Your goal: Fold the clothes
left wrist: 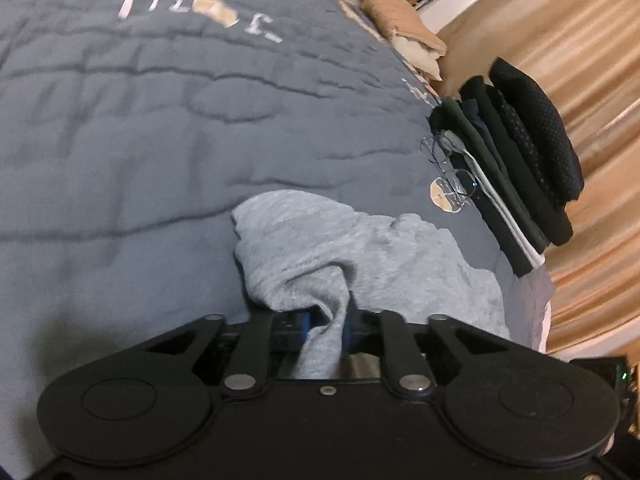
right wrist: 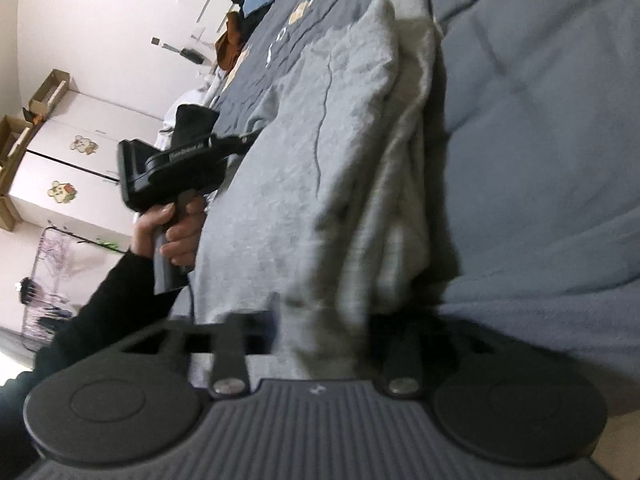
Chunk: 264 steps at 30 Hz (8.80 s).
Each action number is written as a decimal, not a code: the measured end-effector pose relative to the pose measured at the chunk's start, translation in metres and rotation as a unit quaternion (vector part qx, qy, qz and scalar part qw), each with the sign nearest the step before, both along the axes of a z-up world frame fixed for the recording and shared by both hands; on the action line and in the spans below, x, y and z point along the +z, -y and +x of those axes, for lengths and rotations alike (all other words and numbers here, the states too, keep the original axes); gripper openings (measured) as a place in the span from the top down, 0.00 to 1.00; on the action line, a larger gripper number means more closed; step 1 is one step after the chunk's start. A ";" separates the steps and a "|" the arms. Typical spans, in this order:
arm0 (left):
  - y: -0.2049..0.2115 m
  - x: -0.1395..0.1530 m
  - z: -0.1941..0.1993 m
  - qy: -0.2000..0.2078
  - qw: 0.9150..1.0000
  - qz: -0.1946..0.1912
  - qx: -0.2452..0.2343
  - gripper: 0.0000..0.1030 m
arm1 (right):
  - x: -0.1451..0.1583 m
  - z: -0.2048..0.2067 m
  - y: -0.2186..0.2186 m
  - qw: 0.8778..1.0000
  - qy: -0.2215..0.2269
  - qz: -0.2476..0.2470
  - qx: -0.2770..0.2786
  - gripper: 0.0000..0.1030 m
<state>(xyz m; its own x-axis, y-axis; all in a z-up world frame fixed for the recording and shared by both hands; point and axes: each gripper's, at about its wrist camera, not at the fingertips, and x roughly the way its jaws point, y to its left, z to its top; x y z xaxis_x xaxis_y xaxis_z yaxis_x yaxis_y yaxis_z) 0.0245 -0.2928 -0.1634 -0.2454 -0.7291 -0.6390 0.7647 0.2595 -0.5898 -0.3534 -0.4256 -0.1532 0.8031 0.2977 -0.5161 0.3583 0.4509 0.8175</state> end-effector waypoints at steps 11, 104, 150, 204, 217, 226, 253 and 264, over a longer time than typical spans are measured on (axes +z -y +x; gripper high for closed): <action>-0.013 0.058 -0.027 0.071 0.997 -0.035 0.006 0.93 | 0.034 -0.013 0.000 0.999 0.026 0.003 -0.040 0.86; 0.365 0.193 -0.168 0.167 0.970 -0.161 0.077 0.54 | 0.212 -0.203 0.497 0.954 0.032 -0.211 -0.209 0.58; 0.261 0.122 -0.302 0.105 0.979 -0.166 -0.060 0.83 | 0.186 -0.220 0.463 0.930 -0.026 -0.254 -0.265 0.72; 0.291 0.104 -0.337 0.075 0.978 -0.156 -0.115 0.58 | 0.248 -0.136 0.447 0.919 0.062 -0.322 -0.218 0.55; 0.344 0.185 -0.214 0.011 0.969 -0.245 -0.030 0.47 | 0.232 -0.108 0.485 0.923 0.052 -0.302 -0.231 0.55; 0.421 0.151 -0.165 -0.026 0.983 -0.179 0.001 0.46 | 0.221 -0.111 0.500 0.928 0.057 -0.286 -0.231 0.55; 0.375 0.223 -0.199 0.122 0.982 -0.145 0.017 0.00 | 0.263 -0.134 0.442 0.917 -0.001 -0.329 -0.225 0.41; 0.326 0.260 -0.276 0.230 0.972 -0.043 -0.002 0.00 | 0.299 -0.154 0.394 0.916 -0.061 -0.335 -0.211 0.27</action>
<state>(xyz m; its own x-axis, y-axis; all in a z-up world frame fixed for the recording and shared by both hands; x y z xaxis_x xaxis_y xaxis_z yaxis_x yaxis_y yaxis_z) -0.2520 -0.6189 0.0964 0.0494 -0.7840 -0.6188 0.9536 0.2213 -0.2042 -0.5072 -0.8197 0.1460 0.6974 -0.4423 -0.5639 0.6870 0.6366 0.3504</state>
